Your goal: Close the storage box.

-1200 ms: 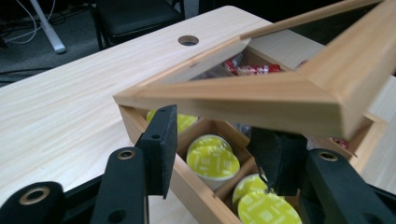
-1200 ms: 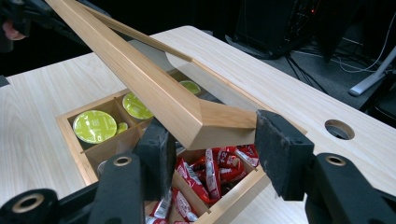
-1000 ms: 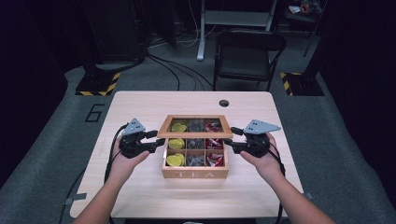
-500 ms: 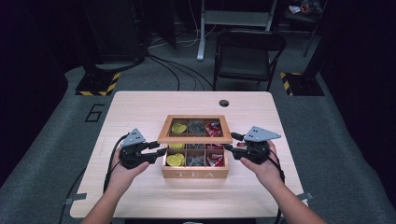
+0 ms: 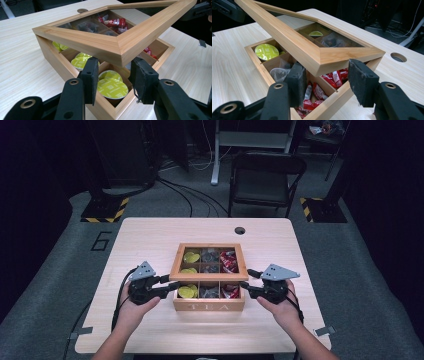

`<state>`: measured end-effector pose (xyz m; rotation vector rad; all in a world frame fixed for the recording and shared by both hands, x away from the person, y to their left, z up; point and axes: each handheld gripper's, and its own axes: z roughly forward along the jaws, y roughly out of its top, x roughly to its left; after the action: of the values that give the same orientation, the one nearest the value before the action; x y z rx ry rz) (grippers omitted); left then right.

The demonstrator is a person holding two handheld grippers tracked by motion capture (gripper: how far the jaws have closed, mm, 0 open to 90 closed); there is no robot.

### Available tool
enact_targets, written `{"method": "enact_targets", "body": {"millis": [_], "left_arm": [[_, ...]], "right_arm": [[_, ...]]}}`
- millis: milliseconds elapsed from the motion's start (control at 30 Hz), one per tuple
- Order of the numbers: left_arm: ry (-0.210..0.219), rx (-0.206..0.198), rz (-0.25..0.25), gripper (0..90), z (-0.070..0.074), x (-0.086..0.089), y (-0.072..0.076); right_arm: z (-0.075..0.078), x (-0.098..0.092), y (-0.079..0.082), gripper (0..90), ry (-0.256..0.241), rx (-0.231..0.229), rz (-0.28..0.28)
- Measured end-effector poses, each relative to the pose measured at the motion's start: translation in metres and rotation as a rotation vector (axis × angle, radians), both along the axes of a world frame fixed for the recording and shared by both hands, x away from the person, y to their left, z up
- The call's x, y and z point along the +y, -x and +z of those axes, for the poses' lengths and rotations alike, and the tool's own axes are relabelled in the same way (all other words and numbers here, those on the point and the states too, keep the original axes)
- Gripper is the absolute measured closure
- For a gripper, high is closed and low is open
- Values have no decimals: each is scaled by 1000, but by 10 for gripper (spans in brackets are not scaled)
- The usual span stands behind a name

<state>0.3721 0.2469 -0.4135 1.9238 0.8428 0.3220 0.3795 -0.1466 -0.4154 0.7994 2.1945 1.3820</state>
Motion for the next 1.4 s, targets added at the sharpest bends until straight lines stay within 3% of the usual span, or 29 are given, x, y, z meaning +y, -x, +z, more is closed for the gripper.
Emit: {"method": "enact_targets", "body": {"millis": [567,900,1400], "left_arm": [[9,17,9,589,-14,2,5],[8,45,-3,588,-23,-1,8],[-10,41,-13,587,-34,-1,11]], "right_arm": [[-17,-2,4,489,-30,71,7],[-24,-4,9,490,-63,138,11],[-37,-4,14,513,-96,185,17]]}}
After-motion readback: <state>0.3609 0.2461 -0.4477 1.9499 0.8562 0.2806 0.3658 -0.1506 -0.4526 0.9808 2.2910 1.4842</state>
